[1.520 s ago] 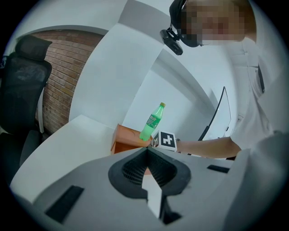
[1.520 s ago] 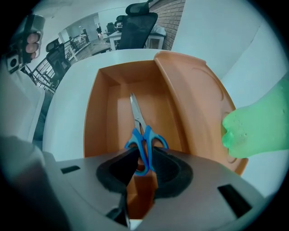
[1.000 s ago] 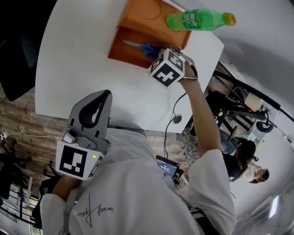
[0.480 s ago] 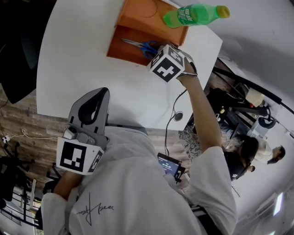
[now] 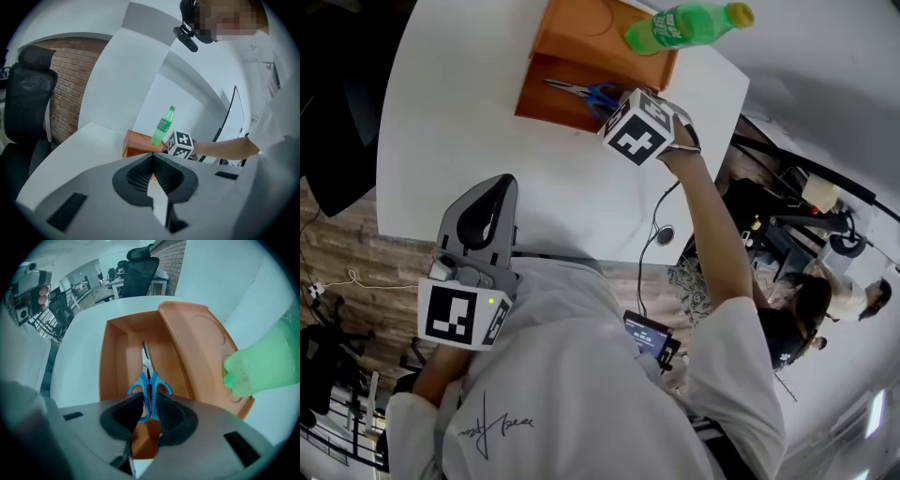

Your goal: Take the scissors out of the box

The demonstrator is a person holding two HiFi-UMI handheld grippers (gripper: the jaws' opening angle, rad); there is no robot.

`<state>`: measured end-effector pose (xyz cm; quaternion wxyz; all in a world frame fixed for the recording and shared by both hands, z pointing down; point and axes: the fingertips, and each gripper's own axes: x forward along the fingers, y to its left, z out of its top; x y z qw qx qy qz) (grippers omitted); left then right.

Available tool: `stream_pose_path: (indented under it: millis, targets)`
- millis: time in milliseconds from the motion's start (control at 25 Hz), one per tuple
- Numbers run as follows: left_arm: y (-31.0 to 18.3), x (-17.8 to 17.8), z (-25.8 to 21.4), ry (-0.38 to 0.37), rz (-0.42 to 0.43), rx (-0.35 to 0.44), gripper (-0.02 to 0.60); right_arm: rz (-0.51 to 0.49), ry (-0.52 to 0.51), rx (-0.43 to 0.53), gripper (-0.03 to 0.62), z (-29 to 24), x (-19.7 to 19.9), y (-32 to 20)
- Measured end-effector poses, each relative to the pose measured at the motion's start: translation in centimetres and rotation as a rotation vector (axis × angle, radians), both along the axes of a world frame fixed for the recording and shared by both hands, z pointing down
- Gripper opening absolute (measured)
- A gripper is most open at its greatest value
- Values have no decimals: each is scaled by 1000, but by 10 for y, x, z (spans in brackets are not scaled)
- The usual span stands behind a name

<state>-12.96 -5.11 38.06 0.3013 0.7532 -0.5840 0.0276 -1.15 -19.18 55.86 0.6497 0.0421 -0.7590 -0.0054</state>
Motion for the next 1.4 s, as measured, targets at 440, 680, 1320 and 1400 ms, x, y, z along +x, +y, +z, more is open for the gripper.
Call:
stream_pose_path:
  millis: [440, 680, 1320, 1400]
  targets:
    - [6, 3, -4, 3, -4, 11, 5, 44, -31, -5, 94, -10, 7, 3]
    - [6, 7, -6, 4, -1, 18, 5, 67, -58, -1, 94, -17, 9, 2]
    - [10, 5, -16, -5, 1, 51, 5, 114, -115, 8, 94, -39, 14, 11]
    - [10, 2, -17, -9, -7, 54, 5, 125, -126, 9, 94, -42, 16, 12]
